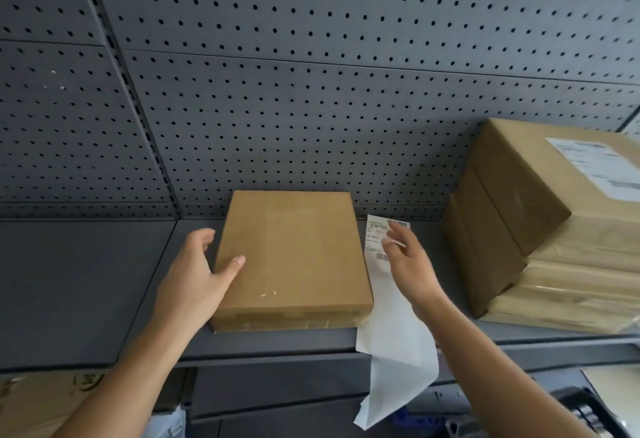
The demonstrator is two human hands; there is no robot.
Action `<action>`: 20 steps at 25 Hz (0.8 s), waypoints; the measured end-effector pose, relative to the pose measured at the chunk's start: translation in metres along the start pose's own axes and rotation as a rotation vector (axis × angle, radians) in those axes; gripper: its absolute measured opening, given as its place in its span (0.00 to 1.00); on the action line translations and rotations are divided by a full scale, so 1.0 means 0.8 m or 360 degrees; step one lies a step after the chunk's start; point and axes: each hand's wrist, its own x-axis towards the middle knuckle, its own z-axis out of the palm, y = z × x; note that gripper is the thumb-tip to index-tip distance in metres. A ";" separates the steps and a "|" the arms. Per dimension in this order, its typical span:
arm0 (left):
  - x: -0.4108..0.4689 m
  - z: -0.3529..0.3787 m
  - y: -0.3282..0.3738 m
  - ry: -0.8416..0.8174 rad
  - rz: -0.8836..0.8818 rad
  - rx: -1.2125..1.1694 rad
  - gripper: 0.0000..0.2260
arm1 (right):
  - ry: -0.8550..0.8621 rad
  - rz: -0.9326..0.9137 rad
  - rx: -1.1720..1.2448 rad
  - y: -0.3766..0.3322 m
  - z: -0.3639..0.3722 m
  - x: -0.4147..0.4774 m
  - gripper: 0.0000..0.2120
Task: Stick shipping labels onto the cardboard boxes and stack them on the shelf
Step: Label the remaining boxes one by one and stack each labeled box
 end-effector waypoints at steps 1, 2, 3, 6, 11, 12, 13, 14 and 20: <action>0.001 0.003 0.011 0.0017 0.0089 0.0011 0.28 | 0.0021 -0.0045 -0.0144 0.009 -0.015 0.002 0.22; 0.002 0.008 0.023 0.0005 0.0168 0.0001 0.26 | -0.0003 -0.0075 -0.0327 0.018 -0.027 0.003 0.22; 0.004 0.015 0.036 -0.0044 0.0241 -0.0020 0.25 | -0.0061 -0.0092 -0.0513 0.029 -0.039 0.003 0.24; 0.008 0.049 0.077 -0.0270 0.0476 -0.0059 0.21 | -0.0303 -0.0150 -0.0960 0.057 -0.063 -0.004 0.31; 0.004 0.110 0.144 -0.0628 0.0746 -0.0187 0.13 | -0.0629 -0.0218 -0.1239 0.090 -0.076 -0.014 0.39; 0.003 0.121 0.151 -0.0696 0.0760 -0.0226 0.11 | -0.0599 -0.0244 -0.1261 0.093 -0.075 -0.013 0.39; 0.003 0.132 0.157 -0.0758 0.0769 -0.0261 0.10 | -0.0532 -0.0270 -0.1257 0.095 -0.075 -0.012 0.38; 0.003 0.141 0.160 -0.0807 0.0768 -0.0288 0.09 | -0.0450 -0.0294 -0.1243 0.095 -0.073 -0.011 0.36; 0.008 0.161 0.146 -0.0853 0.0700 -0.0461 0.05 | 0.0074 -0.0408 -0.1032 0.068 -0.075 -0.005 0.17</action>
